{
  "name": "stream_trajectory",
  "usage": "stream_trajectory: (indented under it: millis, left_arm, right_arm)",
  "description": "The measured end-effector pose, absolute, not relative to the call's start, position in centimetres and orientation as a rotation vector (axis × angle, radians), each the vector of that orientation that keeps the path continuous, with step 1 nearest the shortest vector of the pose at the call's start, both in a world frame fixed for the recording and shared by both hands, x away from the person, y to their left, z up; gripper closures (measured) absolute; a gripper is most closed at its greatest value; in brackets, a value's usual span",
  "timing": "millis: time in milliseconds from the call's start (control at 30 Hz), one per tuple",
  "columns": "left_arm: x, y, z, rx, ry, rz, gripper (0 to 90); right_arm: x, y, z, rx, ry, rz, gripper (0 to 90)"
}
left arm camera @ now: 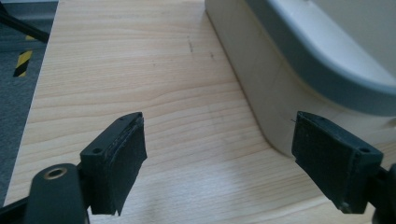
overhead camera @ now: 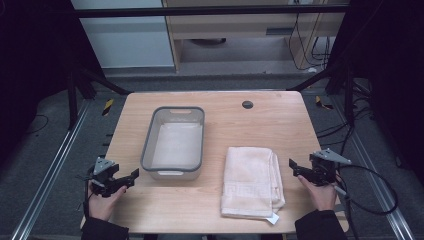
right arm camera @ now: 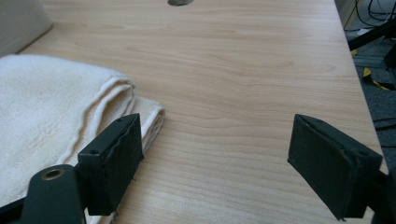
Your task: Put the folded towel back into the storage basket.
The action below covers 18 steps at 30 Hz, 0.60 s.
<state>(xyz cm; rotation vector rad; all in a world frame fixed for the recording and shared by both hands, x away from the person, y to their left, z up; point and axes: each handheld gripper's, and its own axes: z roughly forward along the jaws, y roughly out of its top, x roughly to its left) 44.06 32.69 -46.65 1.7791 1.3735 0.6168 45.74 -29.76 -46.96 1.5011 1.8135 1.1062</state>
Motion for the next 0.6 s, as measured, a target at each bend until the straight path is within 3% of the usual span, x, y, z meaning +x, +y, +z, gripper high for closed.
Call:
stream_trajectory:
  millis: [600]
  left_arm:
    - [43.0, 32.1, -44.2, 1.703, 1.321, 0.683, 23.2]
  right_arm:
    - [44.9, -29.5, -44.8, 1.464, 1.804, 1.185, 22.8]
